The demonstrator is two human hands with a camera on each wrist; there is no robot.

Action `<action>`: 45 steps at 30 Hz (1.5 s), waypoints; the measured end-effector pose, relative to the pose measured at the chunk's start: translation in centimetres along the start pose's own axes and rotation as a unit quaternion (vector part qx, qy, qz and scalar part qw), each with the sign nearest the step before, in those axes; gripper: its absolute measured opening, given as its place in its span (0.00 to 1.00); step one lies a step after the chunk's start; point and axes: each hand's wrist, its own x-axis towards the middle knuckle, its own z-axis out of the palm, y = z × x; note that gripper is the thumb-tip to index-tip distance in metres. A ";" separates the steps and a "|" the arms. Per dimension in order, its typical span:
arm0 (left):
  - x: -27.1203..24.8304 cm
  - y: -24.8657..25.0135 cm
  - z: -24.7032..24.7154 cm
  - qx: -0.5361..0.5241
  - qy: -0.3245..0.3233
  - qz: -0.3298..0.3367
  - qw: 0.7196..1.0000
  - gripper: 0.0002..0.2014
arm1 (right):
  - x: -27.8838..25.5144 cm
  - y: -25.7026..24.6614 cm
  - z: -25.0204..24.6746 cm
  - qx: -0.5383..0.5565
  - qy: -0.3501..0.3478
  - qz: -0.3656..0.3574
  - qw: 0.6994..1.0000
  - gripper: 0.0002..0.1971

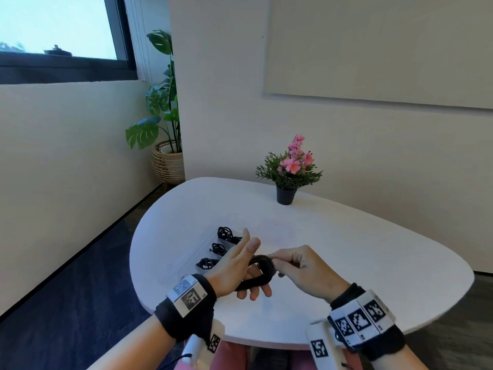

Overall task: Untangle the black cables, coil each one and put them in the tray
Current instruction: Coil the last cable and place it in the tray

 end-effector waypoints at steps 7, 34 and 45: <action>0.1 -0.1 0.5 0.053 0.012 -0.002 0.999 0.45 | -0.2 -0.1 0.9 0.039 0.054 0.014 0.998 0.05; 0.6 -0.9 -0.3 0.455 0.094 0.325 0.824 0.11 | 0.1 3.8 0.4 0.335 0.100 0.147 0.925 0.14; 1.7 -1.8 -1.1 0.506 0.071 0.356 0.783 0.10 | 0.3 4.2 0.6 0.314 0.089 0.184 0.927 0.11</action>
